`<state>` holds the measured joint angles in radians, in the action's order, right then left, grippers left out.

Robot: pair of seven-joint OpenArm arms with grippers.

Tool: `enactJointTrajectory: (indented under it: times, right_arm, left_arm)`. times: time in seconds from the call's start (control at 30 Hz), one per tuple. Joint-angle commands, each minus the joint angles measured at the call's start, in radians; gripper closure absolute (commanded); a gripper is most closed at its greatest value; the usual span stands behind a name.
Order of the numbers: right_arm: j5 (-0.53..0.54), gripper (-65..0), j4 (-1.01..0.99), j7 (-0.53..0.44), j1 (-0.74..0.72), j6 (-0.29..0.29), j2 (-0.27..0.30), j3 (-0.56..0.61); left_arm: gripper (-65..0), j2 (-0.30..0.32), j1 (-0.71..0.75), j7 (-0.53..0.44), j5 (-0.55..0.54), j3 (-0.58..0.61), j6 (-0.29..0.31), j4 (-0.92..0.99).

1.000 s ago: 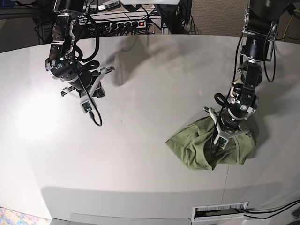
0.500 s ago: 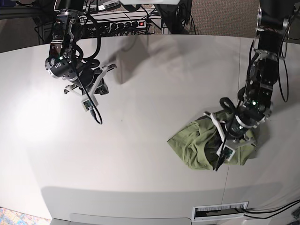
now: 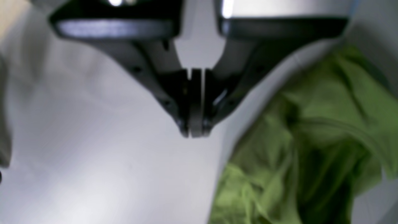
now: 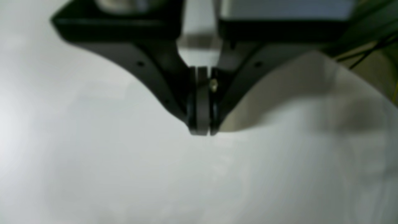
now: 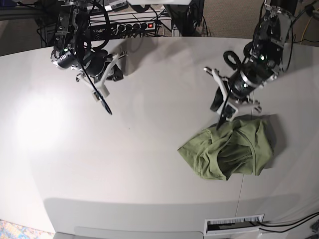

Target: Fold the T-shirt properly

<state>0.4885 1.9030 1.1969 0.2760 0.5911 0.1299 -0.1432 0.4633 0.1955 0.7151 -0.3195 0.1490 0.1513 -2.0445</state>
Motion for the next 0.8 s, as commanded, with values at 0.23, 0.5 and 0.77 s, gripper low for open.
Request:
enactJointTrajectory:
  times: [0.23,0.5,0.77]
  right_arm:
    - [0.023,0.0,0.221,-0.027,0.142,0.002,0.006,-0.002]
    - [-0.034,0.0,0.317,-0.037,0.317,0.003,0.006,-0.002]
    - [-0.143,0.0,0.317,-0.117,0.481,0.003,0.006,-0.002]
  left_arm:
    - [0.0,0.008,0.2,-0.035,0.098,-0.009,-0.066,-0.203]
    - [0.0,0.008,0.428,-0.042,0.11,-0.1,-0.111,-0.312]
    - [0.0,-0.001,0.635,-0.082,0.106,-0.246,-0.111,-0.312]
